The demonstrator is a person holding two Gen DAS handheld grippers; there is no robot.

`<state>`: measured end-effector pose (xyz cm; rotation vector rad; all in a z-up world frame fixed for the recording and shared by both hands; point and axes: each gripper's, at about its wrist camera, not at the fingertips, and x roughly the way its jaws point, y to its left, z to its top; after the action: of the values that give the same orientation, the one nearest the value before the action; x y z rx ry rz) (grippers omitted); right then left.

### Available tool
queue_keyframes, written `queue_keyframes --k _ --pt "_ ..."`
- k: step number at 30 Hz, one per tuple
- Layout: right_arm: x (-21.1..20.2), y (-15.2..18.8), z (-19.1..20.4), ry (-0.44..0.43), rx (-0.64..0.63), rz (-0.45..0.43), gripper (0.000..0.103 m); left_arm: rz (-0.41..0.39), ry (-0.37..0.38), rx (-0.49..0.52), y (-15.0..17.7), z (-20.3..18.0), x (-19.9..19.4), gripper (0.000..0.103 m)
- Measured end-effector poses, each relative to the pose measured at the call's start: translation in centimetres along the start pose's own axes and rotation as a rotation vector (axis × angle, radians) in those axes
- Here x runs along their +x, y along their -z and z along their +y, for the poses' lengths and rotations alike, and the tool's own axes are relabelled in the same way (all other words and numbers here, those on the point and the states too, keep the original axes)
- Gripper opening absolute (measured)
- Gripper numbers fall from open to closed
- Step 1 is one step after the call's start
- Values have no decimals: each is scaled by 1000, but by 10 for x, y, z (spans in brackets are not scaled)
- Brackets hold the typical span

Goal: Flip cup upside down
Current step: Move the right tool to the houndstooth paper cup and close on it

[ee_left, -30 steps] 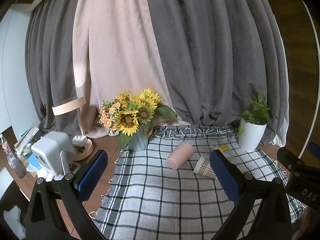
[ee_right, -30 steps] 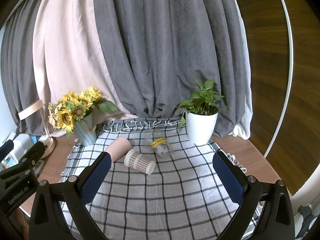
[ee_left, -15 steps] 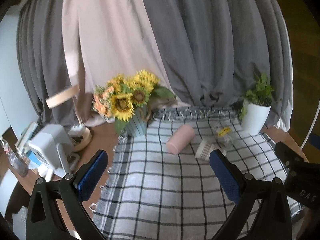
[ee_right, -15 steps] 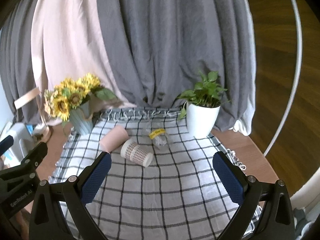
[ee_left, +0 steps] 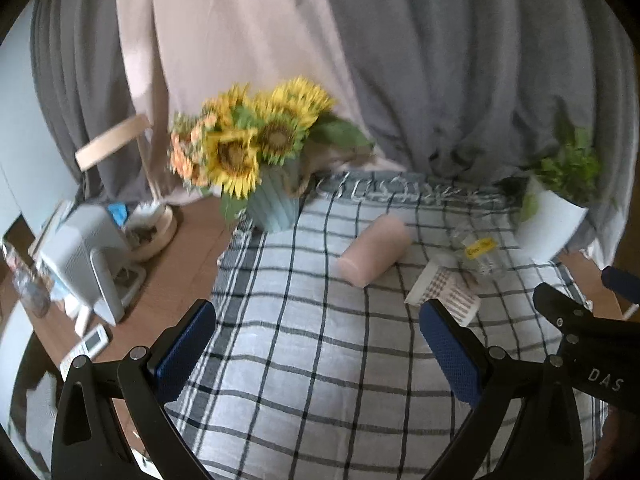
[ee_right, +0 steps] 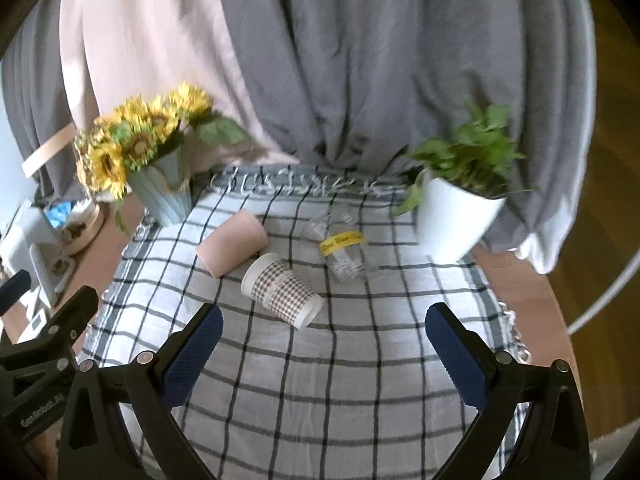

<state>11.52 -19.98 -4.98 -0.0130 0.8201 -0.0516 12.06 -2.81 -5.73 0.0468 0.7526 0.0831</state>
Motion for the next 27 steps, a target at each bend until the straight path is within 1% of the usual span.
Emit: queue_keyframes --k 2,5,8,14,15,19,22,24,27 --pt "24 -10 2 -26 -37 58 102 31 -34 -39 -1 1 16 103" --pt "54 -21 8 -39 -112 122 102 86 -89 -96 2 2 37 103" --pt "83 -29 17 -68 -189 182 102 112 -112 -128 6 0 48 103" --pt "131 -31 33 -142 -305 289 100 161 -139 -152 8 -7 71 103" --pt "139 -31 36 -167 -325 310 100 171 -147 -162 9 -8 76 103" --pt "175 -29 46 -222 -397 416 99 217 -161 -172 16 -16 92 103" --pt "194 -28 51 -235 -434 454 98 260 -182 -185 23 -19 104 103" --pt "204 -26 54 -263 -465 477 98 280 -190 -205 28 -19 109 103" --pt "217 -23 59 -240 -493 488 97 296 -208 -198 33 -21 115 103"
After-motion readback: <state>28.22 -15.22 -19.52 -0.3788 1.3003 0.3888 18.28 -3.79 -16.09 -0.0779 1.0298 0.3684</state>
